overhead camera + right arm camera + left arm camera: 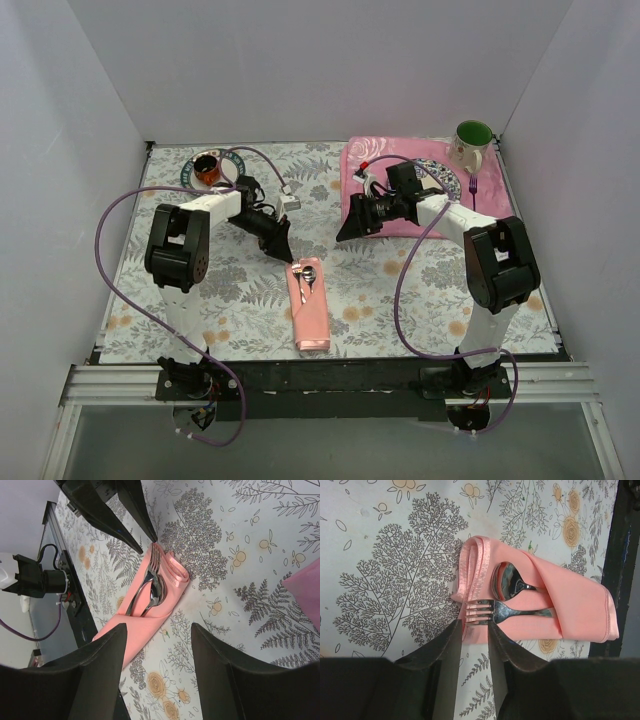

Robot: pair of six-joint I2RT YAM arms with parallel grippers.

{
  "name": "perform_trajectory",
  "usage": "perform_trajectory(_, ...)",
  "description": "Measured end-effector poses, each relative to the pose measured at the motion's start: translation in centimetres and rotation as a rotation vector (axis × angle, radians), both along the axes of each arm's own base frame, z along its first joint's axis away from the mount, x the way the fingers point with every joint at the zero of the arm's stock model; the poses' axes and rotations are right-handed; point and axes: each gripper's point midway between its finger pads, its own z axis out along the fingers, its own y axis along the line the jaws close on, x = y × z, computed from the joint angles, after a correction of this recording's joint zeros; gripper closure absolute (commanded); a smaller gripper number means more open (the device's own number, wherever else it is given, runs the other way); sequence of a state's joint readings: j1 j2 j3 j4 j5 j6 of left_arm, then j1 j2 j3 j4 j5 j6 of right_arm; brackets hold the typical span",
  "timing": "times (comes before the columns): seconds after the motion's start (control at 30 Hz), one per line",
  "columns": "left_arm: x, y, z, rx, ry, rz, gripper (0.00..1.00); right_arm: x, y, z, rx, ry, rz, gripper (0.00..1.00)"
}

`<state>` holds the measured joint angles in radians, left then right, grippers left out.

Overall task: Fold the napkin into a case and place the utensils inside
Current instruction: Insert the fork into the folded napkin.

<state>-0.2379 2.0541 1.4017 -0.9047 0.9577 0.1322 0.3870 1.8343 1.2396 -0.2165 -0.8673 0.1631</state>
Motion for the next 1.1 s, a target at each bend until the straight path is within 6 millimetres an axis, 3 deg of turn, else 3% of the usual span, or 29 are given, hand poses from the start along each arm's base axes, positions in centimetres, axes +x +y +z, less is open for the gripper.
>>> perform_trajectory(0.37,0.17,-0.33,-0.25,-0.002,-0.004,-0.004,0.77,0.08,0.05,0.06,0.003,0.003,-0.005,0.39)
perform_trajectory(0.57,0.51,-0.49,-0.92,-0.001,0.010,-0.006,0.85,0.08,0.05,-0.13,0.000,0.008,-0.005,0.39)
perform_trajectory(0.73,0.24,-0.65,-0.78,-0.008,0.024,-0.008,1.00,0.09,0.06,-0.19,0.000,0.010,-0.006,0.39)
perform_trajectory(1.1,-0.10,-0.99,-0.17,-0.025,0.052,-0.006,1.00,0.07,0.06,-0.88,-0.007,0.030,-0.007,0.39)
